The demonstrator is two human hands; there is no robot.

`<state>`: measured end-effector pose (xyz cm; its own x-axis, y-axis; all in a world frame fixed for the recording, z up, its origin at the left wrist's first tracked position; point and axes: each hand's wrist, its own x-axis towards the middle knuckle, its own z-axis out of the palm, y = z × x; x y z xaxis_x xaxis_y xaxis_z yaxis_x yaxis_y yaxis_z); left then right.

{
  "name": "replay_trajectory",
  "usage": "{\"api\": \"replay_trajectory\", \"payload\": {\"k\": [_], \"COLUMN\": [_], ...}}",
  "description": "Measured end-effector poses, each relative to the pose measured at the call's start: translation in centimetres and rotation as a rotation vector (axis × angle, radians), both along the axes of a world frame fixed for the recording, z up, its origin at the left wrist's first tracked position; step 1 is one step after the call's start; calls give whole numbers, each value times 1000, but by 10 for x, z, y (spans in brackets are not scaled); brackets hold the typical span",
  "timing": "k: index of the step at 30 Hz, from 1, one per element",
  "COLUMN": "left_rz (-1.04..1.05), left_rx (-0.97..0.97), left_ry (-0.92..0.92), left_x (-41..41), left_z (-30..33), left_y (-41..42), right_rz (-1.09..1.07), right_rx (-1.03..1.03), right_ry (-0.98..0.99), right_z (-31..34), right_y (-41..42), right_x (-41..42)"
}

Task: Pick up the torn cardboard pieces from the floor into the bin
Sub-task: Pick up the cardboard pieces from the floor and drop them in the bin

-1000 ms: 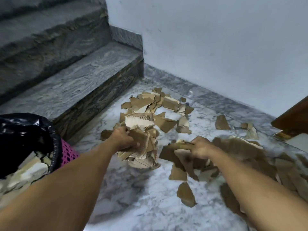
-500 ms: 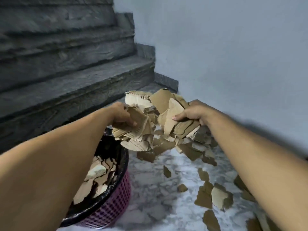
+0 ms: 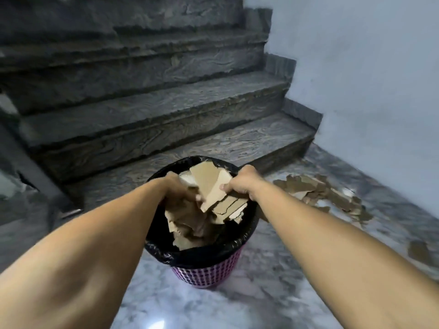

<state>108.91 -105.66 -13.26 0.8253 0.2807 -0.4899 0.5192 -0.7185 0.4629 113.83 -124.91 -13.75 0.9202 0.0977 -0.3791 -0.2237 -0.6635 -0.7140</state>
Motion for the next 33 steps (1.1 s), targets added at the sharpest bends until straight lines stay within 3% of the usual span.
{"api": "replay_trajectory", "payload": {"k": [4,10,20,27,33], "left_rz": [-89,-70,-207,-338,-302], "left_rx": [28,109,-118,-43,104], "left_ry": [100,-91,-301,-54,90], "left_x": [-6,21,124,181,218], "left_z": [-29,-16,-6,-62,-173], "left_y": [12,-3,-159,-246,-287], "right_rz": [-4,-105,-159,-204,-286], "right_rx": [-57,54,54,-24,-78], "right_ry": [-33,-90,67,168,204], "right_z": [-15,-3,-33,-87,-172], "right_y": [0,-36,-191,-303,-371], "right_x": [3,38,100,122,151]}}
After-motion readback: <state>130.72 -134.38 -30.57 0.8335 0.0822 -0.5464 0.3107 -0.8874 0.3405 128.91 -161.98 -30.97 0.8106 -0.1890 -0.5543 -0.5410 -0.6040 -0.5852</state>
